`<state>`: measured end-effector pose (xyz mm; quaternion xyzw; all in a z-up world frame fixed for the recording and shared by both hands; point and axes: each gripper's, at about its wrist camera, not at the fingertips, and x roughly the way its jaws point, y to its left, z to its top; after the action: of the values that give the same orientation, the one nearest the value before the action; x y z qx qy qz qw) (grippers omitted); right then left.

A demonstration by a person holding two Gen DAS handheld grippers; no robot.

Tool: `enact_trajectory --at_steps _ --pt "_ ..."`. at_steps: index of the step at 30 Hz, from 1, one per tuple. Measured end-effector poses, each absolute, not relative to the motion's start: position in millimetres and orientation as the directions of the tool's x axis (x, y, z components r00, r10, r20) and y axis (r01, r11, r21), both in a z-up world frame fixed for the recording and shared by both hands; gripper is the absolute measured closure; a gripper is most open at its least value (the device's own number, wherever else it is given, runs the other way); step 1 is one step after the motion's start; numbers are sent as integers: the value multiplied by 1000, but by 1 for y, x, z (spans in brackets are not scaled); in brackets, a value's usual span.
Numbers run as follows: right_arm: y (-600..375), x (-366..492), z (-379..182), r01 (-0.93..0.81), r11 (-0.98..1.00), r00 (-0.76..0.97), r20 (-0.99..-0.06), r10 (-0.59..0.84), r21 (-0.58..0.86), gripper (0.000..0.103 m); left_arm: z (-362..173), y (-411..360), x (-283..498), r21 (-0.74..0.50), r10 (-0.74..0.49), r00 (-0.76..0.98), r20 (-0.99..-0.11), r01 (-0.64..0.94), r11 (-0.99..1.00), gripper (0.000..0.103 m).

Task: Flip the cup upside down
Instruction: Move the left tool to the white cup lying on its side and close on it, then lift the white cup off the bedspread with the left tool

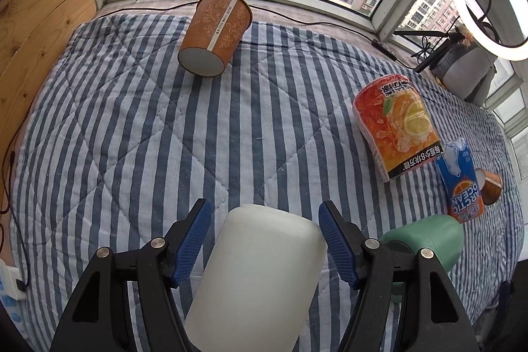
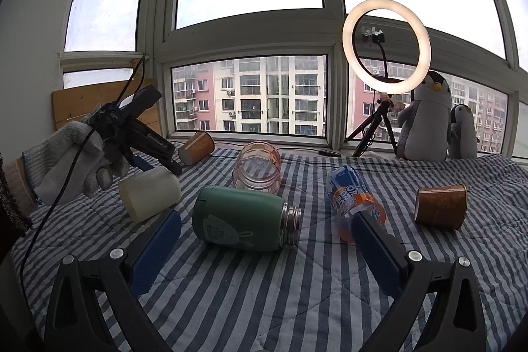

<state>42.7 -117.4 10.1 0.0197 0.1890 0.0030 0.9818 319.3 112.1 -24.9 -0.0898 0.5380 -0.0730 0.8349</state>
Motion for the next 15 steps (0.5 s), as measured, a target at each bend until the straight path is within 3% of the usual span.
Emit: enact_trajectory --at_steps 8,10,15 --pt "-121 51 6 -1 998 911 -411 29 69 1 -28 101 303 -248 -254 368 -894 66 967 30" --pt "-122 51 5 1 997 909 -416 30 73 1 -27 103 300 -265 -275 332 -902 77 961 24" --pt "-123 50 6 5 997 911 -410 30 83 1 -4 139 298 -298 -279 400 -873 15 955 23"
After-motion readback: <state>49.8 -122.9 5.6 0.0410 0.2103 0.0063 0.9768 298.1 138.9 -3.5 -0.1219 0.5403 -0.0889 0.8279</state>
